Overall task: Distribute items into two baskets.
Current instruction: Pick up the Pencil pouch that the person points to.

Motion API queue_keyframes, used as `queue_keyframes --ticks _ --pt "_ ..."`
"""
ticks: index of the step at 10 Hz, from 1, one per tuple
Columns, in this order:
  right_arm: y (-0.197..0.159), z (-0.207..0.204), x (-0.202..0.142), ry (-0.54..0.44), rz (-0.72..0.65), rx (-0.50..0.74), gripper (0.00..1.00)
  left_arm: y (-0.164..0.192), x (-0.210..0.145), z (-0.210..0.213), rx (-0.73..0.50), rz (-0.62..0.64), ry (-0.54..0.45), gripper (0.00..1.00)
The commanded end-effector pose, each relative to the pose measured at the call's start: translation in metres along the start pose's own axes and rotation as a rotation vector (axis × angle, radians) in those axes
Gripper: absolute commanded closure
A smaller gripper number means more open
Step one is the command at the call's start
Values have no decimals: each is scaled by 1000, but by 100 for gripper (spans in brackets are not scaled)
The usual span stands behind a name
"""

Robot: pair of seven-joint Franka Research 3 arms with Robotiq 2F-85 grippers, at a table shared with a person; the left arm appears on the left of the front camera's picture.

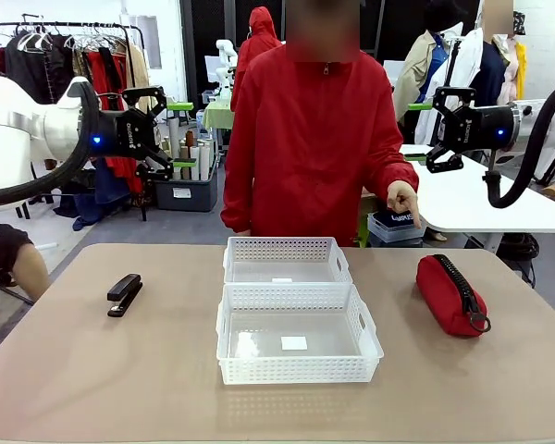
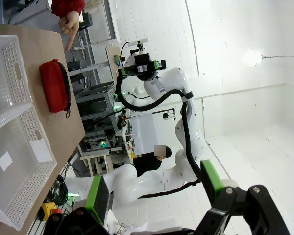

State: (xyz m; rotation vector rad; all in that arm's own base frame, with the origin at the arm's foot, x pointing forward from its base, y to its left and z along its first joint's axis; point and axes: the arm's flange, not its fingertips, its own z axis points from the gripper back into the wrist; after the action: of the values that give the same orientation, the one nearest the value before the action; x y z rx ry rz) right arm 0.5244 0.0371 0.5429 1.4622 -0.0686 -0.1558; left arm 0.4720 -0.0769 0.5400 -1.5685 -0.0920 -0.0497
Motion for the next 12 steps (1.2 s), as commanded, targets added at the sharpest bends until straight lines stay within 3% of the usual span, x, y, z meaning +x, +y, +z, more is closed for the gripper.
queue_keyframes --ticks 1,5,9,12 --pt "22 -9 -4 20 16 -106 0 -2 0 1 -5 4 -3 0" --pt "67 -22 -13 -2 3 -394 0 -2 0 1 -5 4 -3 0" --pt "55 -8 -6 -160 -49 -885 0 -2 0 1 -5 4 -3 0" --pt "20 10 8 -258 -171 -1178 0 -2 0 1 -5 4 -3 0"
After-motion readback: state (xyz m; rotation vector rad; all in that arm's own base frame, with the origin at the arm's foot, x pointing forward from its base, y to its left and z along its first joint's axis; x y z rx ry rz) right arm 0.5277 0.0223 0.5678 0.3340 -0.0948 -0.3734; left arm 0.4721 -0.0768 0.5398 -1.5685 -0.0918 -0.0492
